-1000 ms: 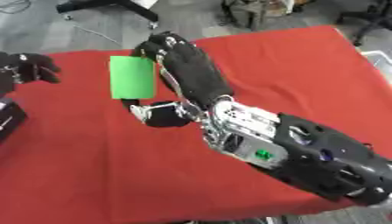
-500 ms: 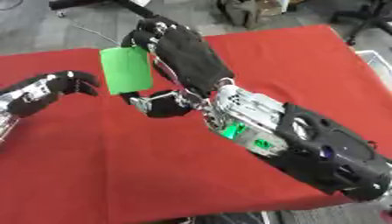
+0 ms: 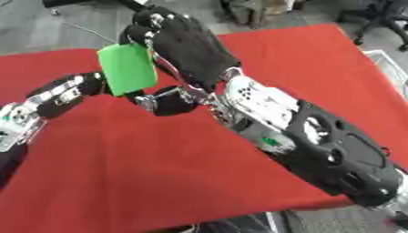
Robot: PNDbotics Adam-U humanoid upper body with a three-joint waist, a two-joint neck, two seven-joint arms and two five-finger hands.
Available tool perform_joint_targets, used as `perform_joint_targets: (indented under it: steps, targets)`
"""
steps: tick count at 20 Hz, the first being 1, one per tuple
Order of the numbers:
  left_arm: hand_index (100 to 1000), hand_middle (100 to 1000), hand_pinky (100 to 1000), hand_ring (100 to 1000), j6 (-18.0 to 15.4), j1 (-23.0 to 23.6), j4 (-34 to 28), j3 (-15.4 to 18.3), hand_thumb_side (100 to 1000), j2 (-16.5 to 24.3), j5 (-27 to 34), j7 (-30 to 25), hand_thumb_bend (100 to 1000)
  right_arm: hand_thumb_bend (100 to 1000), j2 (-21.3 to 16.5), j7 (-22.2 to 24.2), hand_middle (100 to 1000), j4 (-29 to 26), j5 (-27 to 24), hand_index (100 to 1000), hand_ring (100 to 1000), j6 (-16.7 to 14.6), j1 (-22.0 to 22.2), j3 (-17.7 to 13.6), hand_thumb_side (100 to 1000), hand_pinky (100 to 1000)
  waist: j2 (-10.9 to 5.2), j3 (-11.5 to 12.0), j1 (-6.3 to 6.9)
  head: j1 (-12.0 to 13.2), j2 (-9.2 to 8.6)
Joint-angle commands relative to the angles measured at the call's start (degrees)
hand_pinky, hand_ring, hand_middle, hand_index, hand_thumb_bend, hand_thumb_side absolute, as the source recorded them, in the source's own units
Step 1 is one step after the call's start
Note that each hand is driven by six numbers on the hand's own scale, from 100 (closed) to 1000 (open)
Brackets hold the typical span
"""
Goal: Pick up the objects with one hand, pass them to the other hand, and then place them into the box on the other side of the table.
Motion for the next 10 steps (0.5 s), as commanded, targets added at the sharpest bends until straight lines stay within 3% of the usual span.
perform_joint_targets:
  steps: [1, 10]
  targets:
    - [891, 777, 863, 752, -10.8, -1.6, -2.5, 1.5, 906, -0.1, 2.6, -13.4, 335, 265, 0.2, 2.7, 549, -1.2, 2.9, 583, 780, -1.3, -1.0, -1.7, 100, 100, -0.58, 0.0, -0.03, 0.0, -0.13]
    - [899, 796, 870, 771, -2.7, -2.4, -6.3, 4.4, 879, -2.0, 8.4, -13.4, 336, 237, 2.5, 10.8, 539, -1.2, 11.1, 572, 774, -4.4, -1.4, -3.3, 100, 100, -0.57, -0.2, 0.08, 0.0, -0.13]
